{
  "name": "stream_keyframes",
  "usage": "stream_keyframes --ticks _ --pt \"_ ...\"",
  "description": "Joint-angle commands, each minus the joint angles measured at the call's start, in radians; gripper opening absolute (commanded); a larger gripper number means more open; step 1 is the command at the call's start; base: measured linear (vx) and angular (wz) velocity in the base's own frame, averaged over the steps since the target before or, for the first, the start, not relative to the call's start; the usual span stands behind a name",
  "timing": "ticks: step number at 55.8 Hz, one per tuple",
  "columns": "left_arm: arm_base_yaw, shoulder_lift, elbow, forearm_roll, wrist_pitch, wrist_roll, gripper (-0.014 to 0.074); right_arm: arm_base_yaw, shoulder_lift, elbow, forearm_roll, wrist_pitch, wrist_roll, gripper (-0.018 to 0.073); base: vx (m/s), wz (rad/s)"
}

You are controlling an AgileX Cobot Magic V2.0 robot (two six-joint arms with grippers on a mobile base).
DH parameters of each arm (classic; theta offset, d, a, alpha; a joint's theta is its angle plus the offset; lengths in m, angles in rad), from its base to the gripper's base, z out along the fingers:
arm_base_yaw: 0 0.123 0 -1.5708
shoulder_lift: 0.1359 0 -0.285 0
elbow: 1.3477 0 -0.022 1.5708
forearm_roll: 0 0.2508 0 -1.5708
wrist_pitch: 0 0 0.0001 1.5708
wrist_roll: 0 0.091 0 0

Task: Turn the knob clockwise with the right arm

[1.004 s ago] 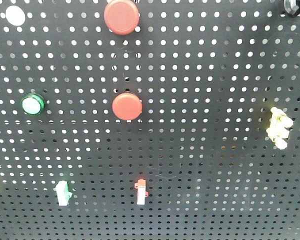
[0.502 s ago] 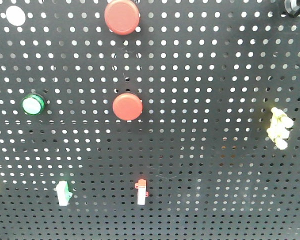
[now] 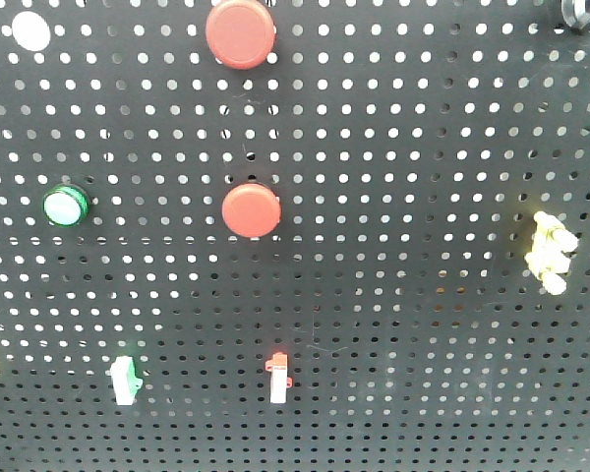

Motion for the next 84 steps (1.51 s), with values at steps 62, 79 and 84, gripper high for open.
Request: stream_keyframes --ticks 62,79,84 --pt "-0.008 -0.017 0.033 -0.005 -0.077 -0.004 -0.0006 0.001 -0.523 0.409 -0.715 0.392 -0.204 -0.0011 0.00 0.00" --pt "-0.008 -0.017 0.033 -0.005 -0.077 -0.004 -0.0006 0.001 -0.523 0.493 -0.716 0.395 -0.204 -0.0011 0.00 0.00" --pt "-0.008 -0.017 0.033 -0.005 -0.077 -0.004 -0.0006 0.001 -0.523 0.499 -0.716 0.401 -0.204 -0.0011 0.00 0.00"
